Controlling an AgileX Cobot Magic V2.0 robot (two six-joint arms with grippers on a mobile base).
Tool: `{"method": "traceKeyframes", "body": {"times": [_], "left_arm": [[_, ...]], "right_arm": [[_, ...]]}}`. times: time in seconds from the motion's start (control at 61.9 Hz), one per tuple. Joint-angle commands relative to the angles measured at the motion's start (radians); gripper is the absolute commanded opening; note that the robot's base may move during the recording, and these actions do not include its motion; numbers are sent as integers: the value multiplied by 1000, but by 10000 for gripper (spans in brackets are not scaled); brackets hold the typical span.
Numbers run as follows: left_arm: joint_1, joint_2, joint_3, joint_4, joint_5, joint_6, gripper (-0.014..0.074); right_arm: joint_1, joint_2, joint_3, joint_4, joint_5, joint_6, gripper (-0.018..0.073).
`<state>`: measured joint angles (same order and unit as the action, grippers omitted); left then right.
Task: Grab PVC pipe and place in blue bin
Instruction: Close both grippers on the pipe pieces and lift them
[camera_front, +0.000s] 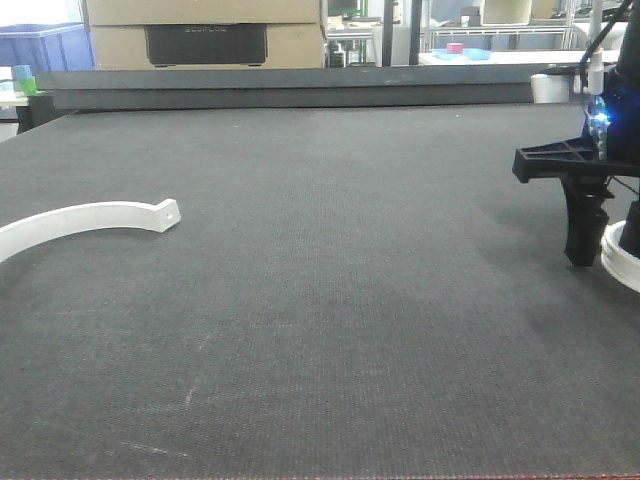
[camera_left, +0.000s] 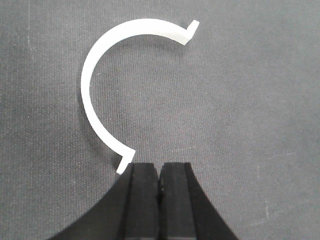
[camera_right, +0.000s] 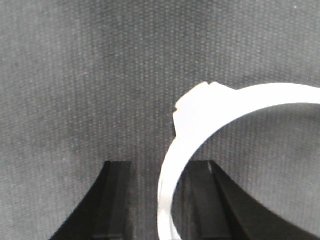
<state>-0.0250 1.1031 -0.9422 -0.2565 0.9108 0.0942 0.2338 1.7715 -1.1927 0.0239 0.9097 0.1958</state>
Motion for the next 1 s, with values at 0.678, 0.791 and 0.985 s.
{"method": "traceKeyframes", "body": {"times": [0.678,0.791,0.985], "left_arm": [[0,-2,-6,-22,44,1,-111],[0,-2,-6,-67,44,1,-111],[0,22,-45,6,69,-141,-111]], "right_arm": [[-1,21,-6,-4,52,5,-159],[-1,-28,-6,-4,76,5,-158],[-1,-170,-6,-6,95,-6,-158]]}}
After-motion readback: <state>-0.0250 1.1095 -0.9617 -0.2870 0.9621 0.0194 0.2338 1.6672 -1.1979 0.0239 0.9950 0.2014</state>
